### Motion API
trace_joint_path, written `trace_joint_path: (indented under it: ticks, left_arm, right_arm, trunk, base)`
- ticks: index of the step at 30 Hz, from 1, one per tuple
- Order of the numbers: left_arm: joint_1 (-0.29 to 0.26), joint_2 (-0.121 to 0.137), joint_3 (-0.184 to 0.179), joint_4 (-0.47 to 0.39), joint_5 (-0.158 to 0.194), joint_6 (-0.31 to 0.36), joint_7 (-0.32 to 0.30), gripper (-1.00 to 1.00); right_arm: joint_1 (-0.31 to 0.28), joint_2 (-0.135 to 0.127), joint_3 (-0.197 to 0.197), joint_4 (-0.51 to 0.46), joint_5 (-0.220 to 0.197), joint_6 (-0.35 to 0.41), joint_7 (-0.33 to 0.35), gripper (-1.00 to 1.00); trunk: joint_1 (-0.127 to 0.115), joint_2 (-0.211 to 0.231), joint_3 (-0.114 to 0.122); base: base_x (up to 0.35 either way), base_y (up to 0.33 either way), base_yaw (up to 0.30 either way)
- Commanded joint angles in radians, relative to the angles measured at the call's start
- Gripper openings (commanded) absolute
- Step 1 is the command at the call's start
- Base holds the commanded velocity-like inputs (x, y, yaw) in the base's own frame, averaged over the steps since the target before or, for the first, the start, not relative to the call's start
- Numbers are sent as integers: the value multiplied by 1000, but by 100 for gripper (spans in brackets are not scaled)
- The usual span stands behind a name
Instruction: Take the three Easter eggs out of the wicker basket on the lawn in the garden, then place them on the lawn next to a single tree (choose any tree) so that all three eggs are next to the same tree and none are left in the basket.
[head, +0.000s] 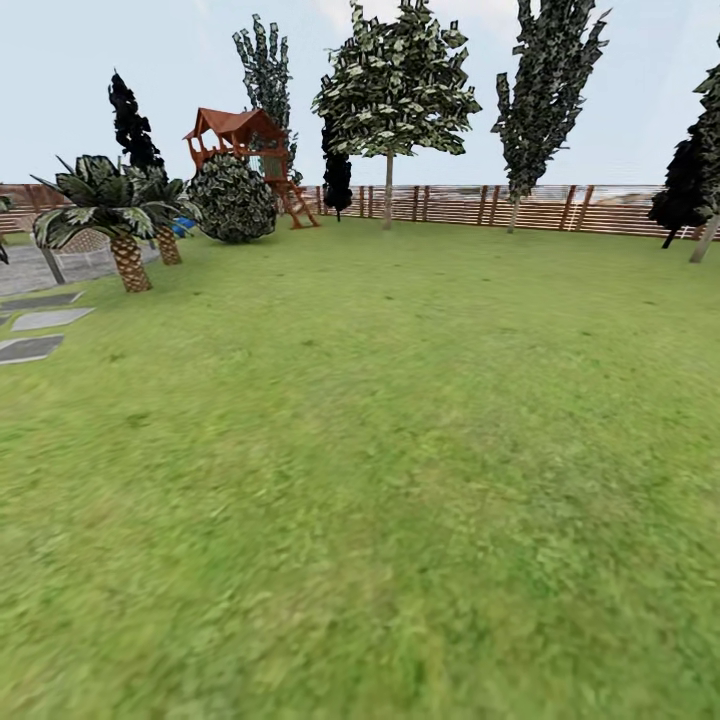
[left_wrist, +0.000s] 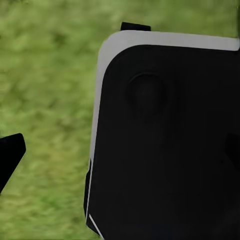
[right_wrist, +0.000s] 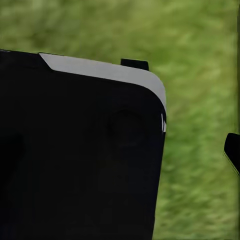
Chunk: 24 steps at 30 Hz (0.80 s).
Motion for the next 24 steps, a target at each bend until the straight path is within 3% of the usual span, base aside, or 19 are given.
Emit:
trace_joint_path:
  ticks: [1,24]
  left_arm:
    - [-1,0,5,1,1,-3,0,100]
    - [-1,0,5,1,1,-3,0,100]
  right_arm:
    - [0,0,0,1,9,-2,-1,100]
    - [0,0,0,1,9,-2,-1,100]
  trunk:
    - [1,0,-1]
    - [1,0,-2]
  base:
    - [324,0,0]
    - [324,0,0]
